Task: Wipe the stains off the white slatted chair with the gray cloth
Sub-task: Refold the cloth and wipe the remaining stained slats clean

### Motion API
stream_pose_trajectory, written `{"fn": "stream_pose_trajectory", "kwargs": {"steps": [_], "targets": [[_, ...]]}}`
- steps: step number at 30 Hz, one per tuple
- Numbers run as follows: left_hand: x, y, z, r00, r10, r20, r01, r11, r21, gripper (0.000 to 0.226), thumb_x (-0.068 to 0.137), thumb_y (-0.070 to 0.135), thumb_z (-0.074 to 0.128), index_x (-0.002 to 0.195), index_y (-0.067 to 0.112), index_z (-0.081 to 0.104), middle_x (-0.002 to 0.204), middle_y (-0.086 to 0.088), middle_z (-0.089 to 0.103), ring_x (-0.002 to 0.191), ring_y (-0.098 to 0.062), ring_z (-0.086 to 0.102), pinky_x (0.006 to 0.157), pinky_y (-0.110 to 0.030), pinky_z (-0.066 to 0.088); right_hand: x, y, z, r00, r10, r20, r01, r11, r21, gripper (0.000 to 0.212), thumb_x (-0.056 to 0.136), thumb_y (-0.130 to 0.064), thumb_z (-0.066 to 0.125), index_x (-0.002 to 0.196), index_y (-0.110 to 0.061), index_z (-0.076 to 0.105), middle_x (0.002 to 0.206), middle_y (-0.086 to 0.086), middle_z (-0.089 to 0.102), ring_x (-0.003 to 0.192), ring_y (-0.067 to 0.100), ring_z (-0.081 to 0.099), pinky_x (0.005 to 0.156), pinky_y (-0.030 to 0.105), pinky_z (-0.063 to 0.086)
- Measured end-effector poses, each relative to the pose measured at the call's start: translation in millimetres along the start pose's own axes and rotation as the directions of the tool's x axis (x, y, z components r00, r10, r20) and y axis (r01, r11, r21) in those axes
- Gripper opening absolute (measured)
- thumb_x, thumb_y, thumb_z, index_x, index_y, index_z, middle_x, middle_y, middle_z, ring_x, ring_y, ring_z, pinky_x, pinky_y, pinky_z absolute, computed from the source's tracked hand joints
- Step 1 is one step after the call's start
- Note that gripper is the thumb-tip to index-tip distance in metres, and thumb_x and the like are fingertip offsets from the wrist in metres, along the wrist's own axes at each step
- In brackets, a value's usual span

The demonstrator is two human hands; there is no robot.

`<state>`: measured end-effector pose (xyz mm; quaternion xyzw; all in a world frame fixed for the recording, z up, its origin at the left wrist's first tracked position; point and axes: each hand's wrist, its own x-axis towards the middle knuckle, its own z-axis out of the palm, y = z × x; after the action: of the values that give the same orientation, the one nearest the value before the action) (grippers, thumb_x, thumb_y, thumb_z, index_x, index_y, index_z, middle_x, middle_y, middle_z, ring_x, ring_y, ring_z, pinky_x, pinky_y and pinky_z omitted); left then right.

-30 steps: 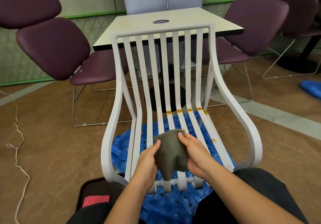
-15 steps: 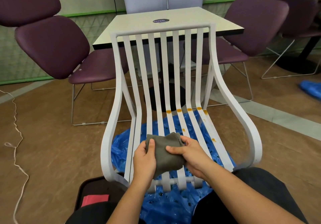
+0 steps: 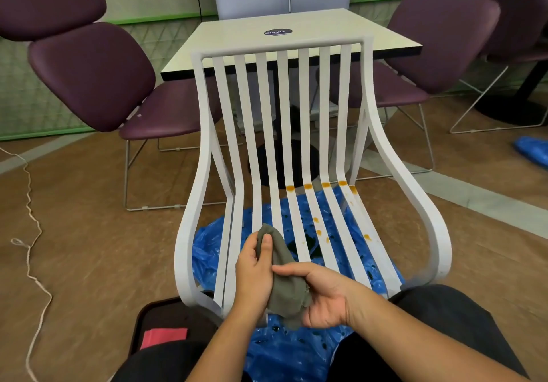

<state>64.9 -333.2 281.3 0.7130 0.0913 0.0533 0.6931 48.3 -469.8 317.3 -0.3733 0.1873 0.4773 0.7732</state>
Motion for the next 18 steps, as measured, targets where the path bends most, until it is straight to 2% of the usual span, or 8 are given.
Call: {"fn": "stream_pose_trajectory", "kwargs": {"steps": [3, 5, 7, 10, 12, 15, 16, 18], "targets": [[3, -2, -5, 1.000, -0.003, -0.017, 0.003, 0.999, 0.036, 0.022, 0.103, 0.038, 0.050, 0.111, 0.025, 0.066, 0.098, 0.007, 0.072, 0.093, -0.009, 0.069, 0.082, -0.032, 0.057, 3, 0, -4, 0.997, -0.048, -0.055, 0.046, 0.998, -0.031, 0.051, 0.080, -0.014, 0.082, 0.126, 0.001, 0.065, 0.120, 0.020, 0.068, 0.106, 0.036, 0.067, 0.102, 0.044, 0.051], [6, -3, -7, 0.999, -0.020, -0.030, 0.022, 0.999, 0.042, 0.022, 0.103, 0.040, 0.049, 0.109, 0.027, 0.066, 0.099, 0.008, 0.072, 0.093, -0.008, 0.068, 0.082, -0.031, 0.057, 6, -2, -6, 0.970, -0.196, -0.147, 0.192, 0.981, -0.039, 0.048, 0.080, -0.012, 0.080, 0.125, -0.003, 0.066, 0.119, 0.019, 0.071, 0.110, 0.035, 0.068, 0.101, 0.047, 0.052], [7, -5, -5, 0.998, -0.057, -0.021, 0.058, 0.998, 0.025, 0.021, 0.103, 0.038, 0.051, 0.108, 0.027, 0.067, 0.099, 0.006, 0.073, 0.092, -0.010, 0.069, 0.080, -0.032, 0.058, 10, -3, -7, 0.915, -0.352, -0.196, 0.328, 0.934, -0.145, 0.046, 0.082, -0.016, 0.078, 0.125, -0.007, 0.066, 0.117, 0.015, 0.072, 0.112, 0.031, 0.068, 0.100, 0.045, 0.053], [8, -11, -1, 0.988, -0.155, 0.026, 0.155, 0.988, -0.015, 0.023, 0.103, 0.038, 0.051, 0.108, 0.023, 0.068, 0.099, 0.000, 0.074, 0.092, -0.015, 0.071, 0.077, -0.033, 0.059, 18, -1, -8, 0.886, -0.418, -0.202, 0.391, 0.907, -0.157, 0.036, 0.087, -0.015, 0.073, 0.121, -0.005, 0.068, 0.115, 0.015, 0.073, 0.111, 0.028, 0.069, 0.101, 0.041, 0.052], [10, -18, -2, 0.977, -0.211, 0.039, 0.210, 0.977, 0.033, 0.024, 0.104, 0.037, 0.050, 0.105, 0.021, 0.069, 0.097, -0.002, 0.074, 0.090, -0.017, 0.071, 0.075, -0.031, 0.057, 23, 2, -10, 0.885, -0.416, -0.210, 0.382, 0.906, -0.183, 0.031, 0.088, -0.010, 0.070, 0.118, -0.003, 0.070, 0.113, 0.016, 0.074, 0.108, 0.030, 0.070, 0.101, 0.045, 0.052], [16, -35, -8, 0.958, -0.288, 0.011, 0.278, 0.932, 0.232, 0.024, 0.101, 0.038, 0.053, 0.096, 0.021, 0.068, 0.094, -0.006, 0.071, 0.087, -0.020, 0.068, 0.077, -0.036, 0.057, 30, 7, -15, 0.820, -0.465, -0.333, 0.299, 0.845, -0.444, 0.025, 0.085, -0.009, 0.065, 0.109, -0.007, 0.072, 0.102, 0.014, 0.076, 0.100, 0.030, 0.072, 0.098, 0.049, 0.054], [18, -40, -10, 0.952, -0.305, -0.012, 0.295, 0.910, 0.293, 0.022, 0.100, 0.040, 0.054, 0.096, 0.022, 0.067, 0.094, -0.004, 0.070, 0.085, -0.019, 0.067, 0.078, -0.038, 0.057, 32, 8, -17, 0.776, -0.500, -0.385, 0.227, 0.790, -0.569, 0.022, 0.084, -0.010, 0.062, 0.103, -0.010, 0.071, 0.097, 0.012, 0.075, 0.095, 0.028, 0.071, 0.093, 0.047, 0.057], [20, -47, -16, 0.951, -0.302, -0.061, 0.302, 0.873, 0.384, 0.018, 0.098, 0.038, 0.055, 0.102, 0.023, 0.064, 0.091, 0.000, 0.067, 0.077, -0.015, 0.064, 0.068, -0.032, 0.055, 32, 8, -23, 0.683, -0.589, -0.433, 0.064, 0.638, -0.767, 0.015, 0.088, -0.010, 0.054, 0.095, -0.014, 0.066, 0.091, 0.008, 0.069, 0.085, 0.023, 0.066, 0.077, 0.038, 0.057]]}}
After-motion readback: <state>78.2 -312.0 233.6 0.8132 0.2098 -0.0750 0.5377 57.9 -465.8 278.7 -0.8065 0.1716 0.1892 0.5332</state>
